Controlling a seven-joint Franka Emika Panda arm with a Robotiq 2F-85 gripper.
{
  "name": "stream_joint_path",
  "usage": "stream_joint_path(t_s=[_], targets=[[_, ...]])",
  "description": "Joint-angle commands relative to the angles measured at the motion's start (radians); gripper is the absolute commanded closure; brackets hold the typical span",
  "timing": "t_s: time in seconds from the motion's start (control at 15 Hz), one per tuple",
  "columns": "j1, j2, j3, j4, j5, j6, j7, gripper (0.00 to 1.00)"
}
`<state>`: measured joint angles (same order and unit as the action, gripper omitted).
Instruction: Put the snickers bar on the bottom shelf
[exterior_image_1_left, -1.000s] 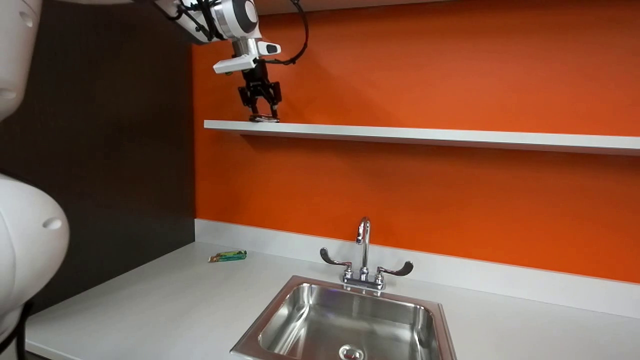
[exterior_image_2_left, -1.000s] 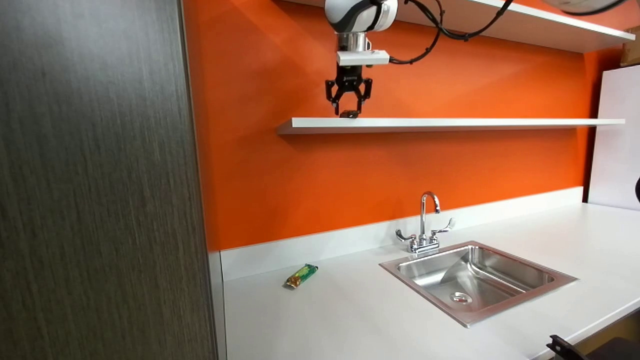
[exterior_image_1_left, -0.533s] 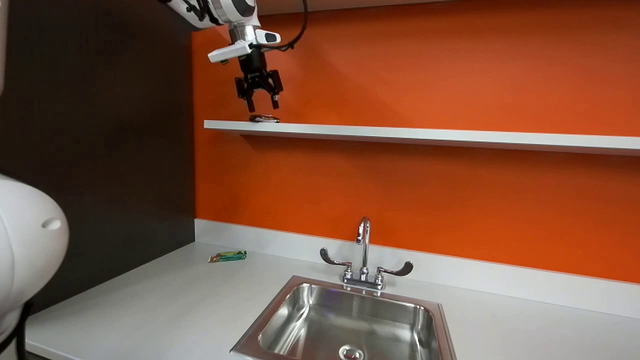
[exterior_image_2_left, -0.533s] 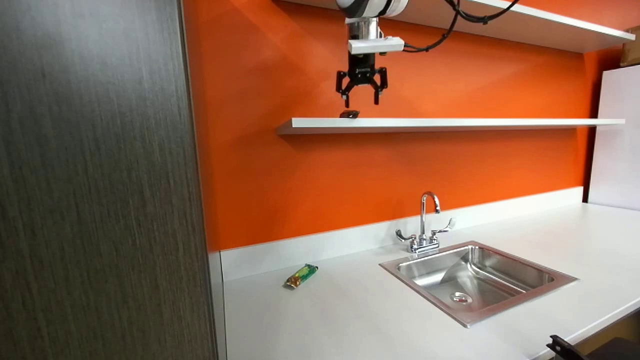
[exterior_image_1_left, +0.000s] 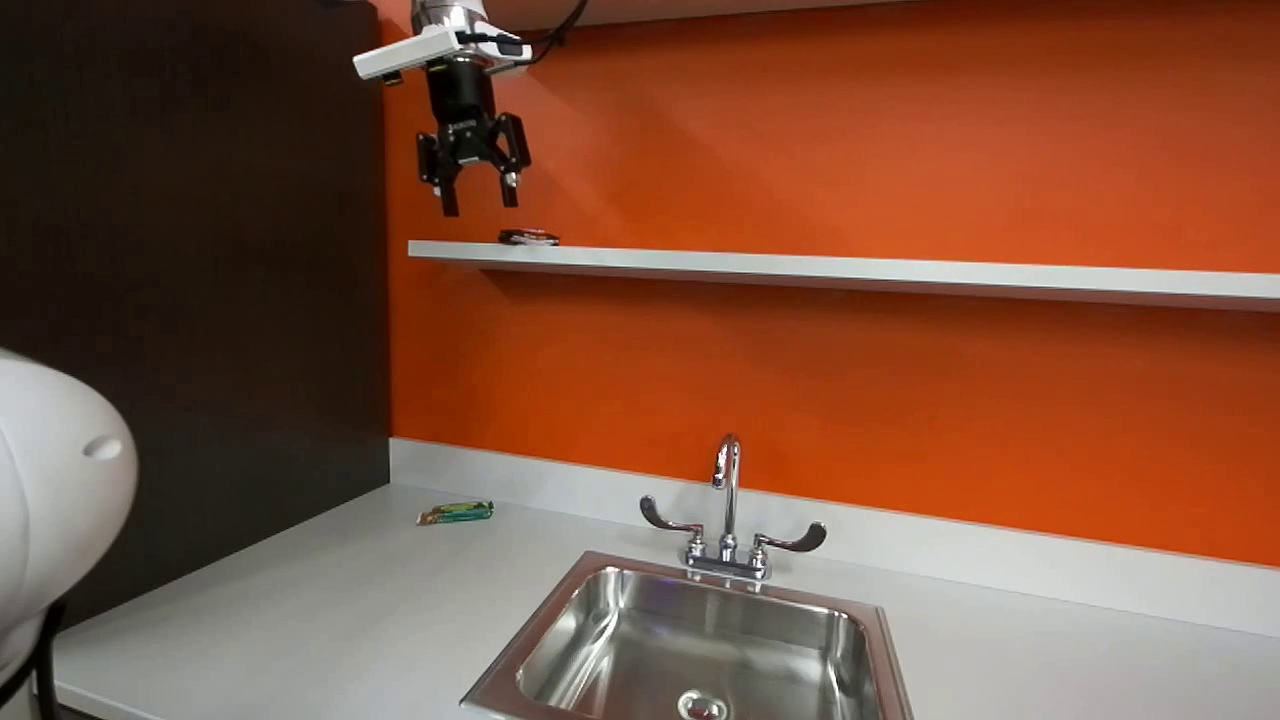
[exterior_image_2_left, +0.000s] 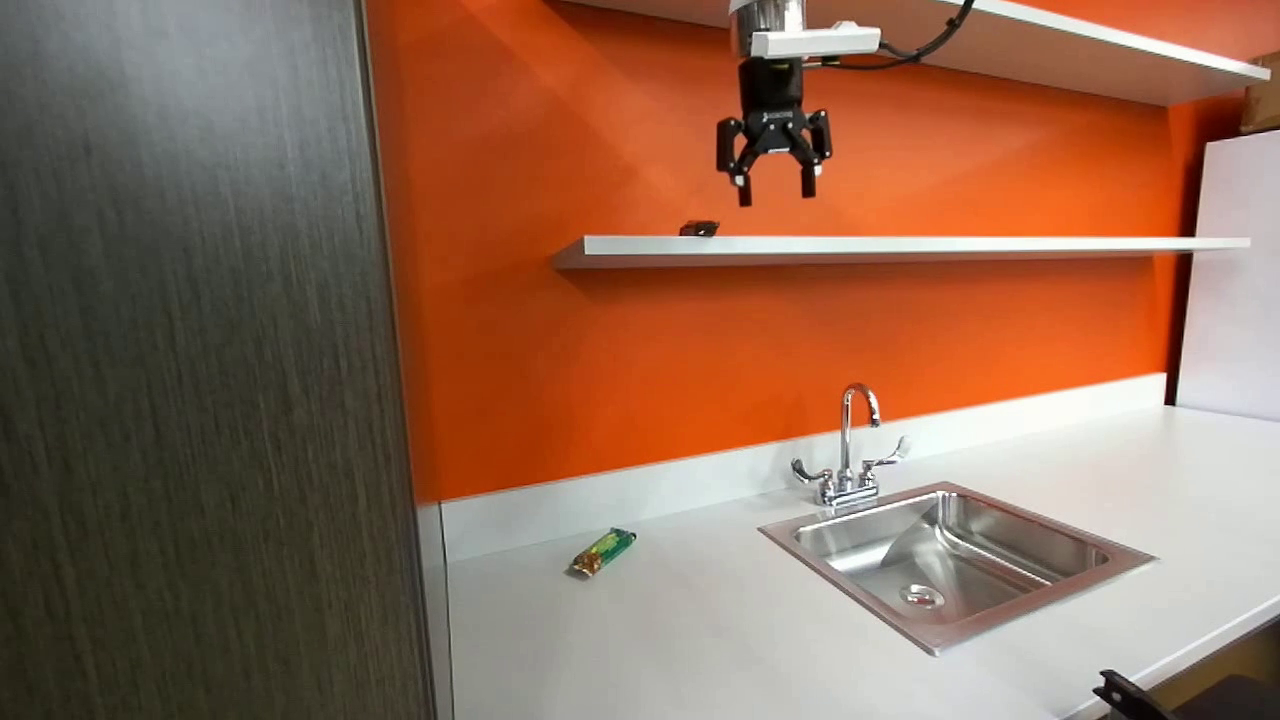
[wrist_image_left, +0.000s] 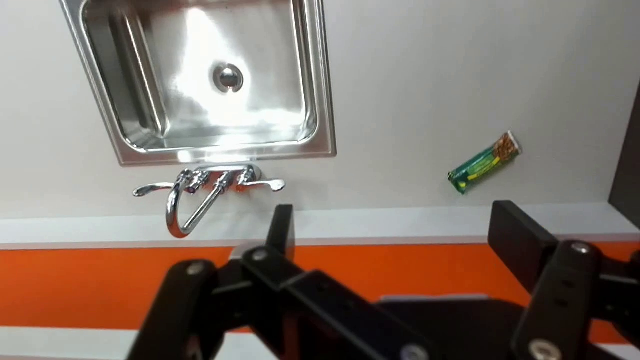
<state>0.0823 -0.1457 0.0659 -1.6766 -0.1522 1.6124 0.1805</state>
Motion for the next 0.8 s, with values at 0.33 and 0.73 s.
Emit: stream_joint_path(t_s=[0.33, 0.73], targets=[[0.003, -0.335, -0.012, -0.502, 0.095, 0.125, -0.168, 0.0], [0.011, -0.468, -0.008, -0.766, 0.121, 0.248, -0.191, 0.0]])
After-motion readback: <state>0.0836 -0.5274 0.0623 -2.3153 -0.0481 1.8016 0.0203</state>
